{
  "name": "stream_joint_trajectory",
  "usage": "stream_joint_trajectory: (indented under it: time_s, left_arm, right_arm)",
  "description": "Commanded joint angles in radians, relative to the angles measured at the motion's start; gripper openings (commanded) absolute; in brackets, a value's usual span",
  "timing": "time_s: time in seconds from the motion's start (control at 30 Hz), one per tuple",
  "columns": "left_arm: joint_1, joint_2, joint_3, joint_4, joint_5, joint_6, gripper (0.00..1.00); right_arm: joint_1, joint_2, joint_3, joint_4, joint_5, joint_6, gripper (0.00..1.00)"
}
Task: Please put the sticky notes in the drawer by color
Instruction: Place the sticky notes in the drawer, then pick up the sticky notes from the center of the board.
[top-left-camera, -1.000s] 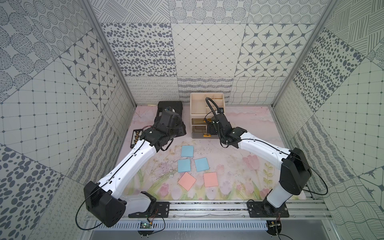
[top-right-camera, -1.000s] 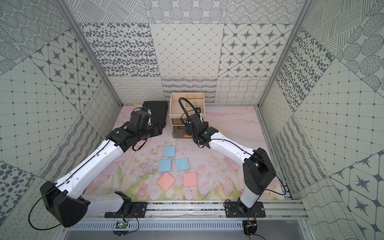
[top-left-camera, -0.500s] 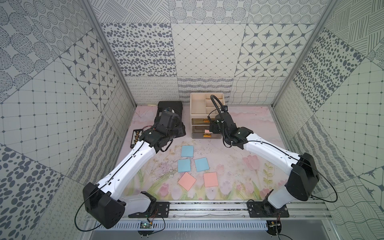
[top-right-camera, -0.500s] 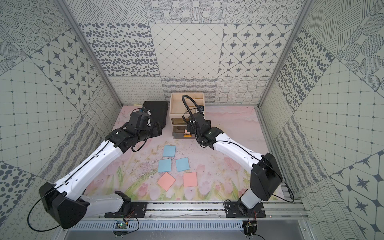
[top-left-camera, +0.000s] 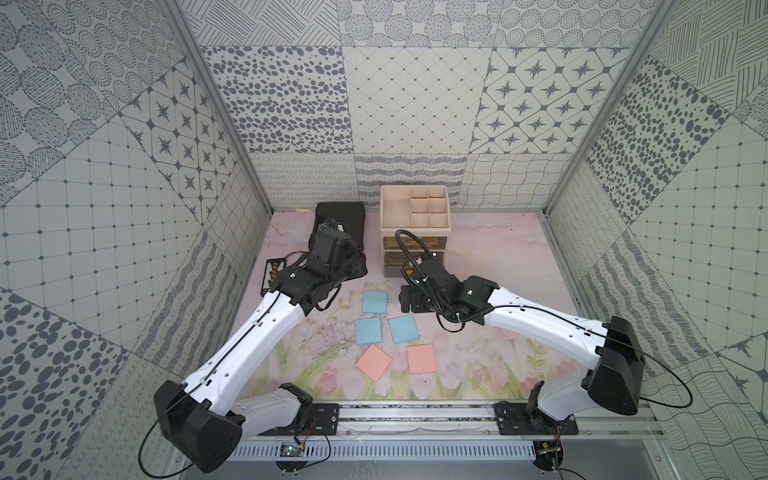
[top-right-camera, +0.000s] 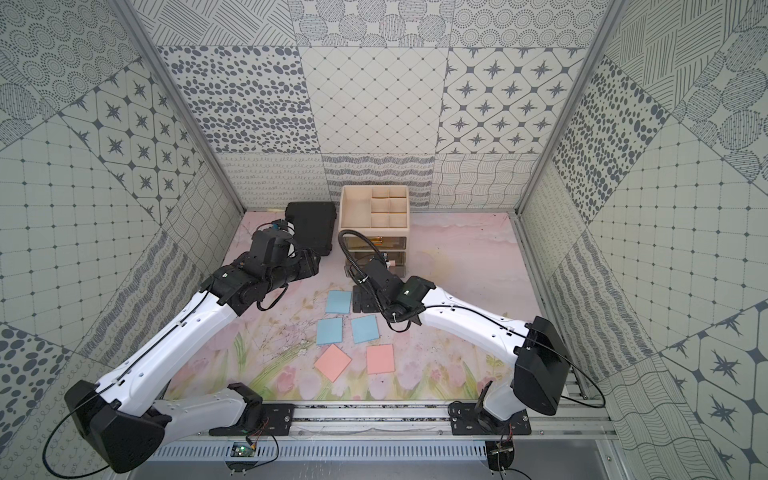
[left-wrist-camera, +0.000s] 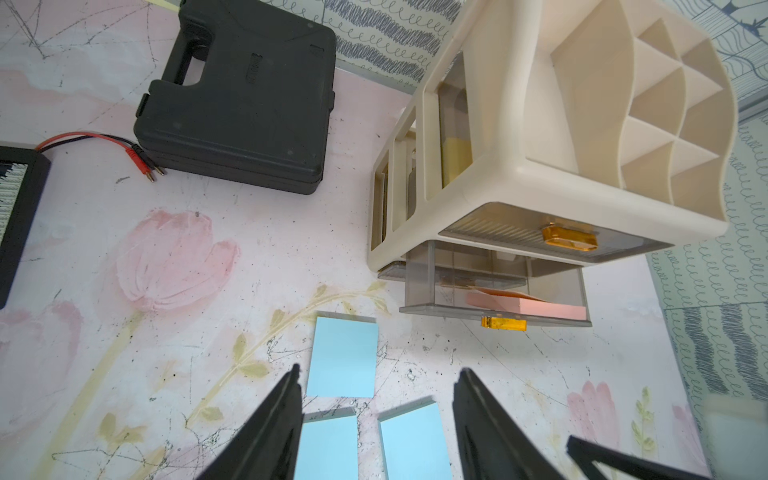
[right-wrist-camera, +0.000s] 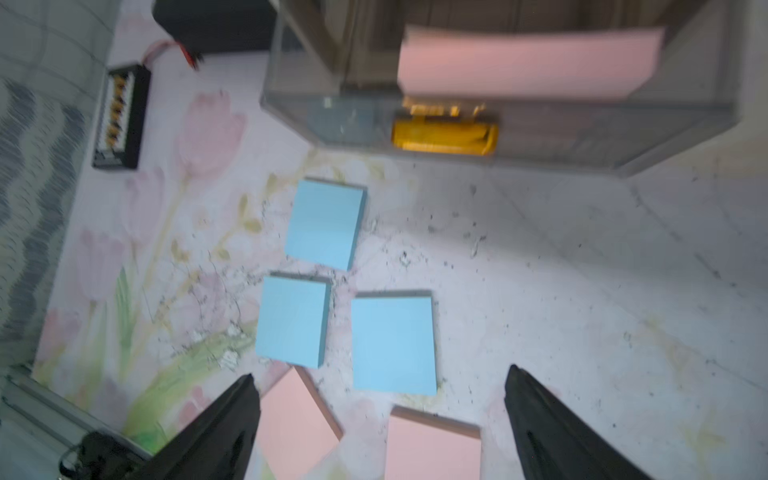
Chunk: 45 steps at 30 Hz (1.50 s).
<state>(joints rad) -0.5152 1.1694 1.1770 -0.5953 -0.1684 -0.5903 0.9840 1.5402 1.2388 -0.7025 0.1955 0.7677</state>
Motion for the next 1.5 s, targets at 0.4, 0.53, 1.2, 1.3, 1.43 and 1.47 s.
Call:
stream_joint_trajectory:
  time_s: [0.4,0.53,1.2,1.3,1.43,1.47]
  left_arm:
    - [0.003,-0.09,-0.053,-0.025,-0.022,-0.005,0.62]
    - [0.003,-0.09,-0.044,-0.031,-0.017,-0.006,0.62]
    - [0.003,-0.064,-0.033,-0.035,-0.016,-0.013,0.62]
    - [0.003,-0.059,-0.03,-0.038,-0.017,-0.011,0.61]
    - [0.003,-0.061,-0.035,-0.037,-0.023,-0.008,0.61]
    - [0.003,-0.061,-0.037,-0.037,-0.025,-0.008,0.61]
  right_arm:
    - [0.162,0.106,-0.1,-0.172,-0.238,0.152,0.99]
    - [0.174,0.148,-0.098,-0.176,-0.22,0.139,0.99]
    - [0.104,0.223,-0.13,-0.086,-0.229,0.096,0.99]
    - [0.099,0.237,-0.12,-0.081,-0.237,0.096,0.99]
    - [0.095,0.253,-0.119,-0.07,-0.246,0.096,0.99]
    - [0.096,0.254,-0.118,-0.071,-0.242,0.096,0.99]
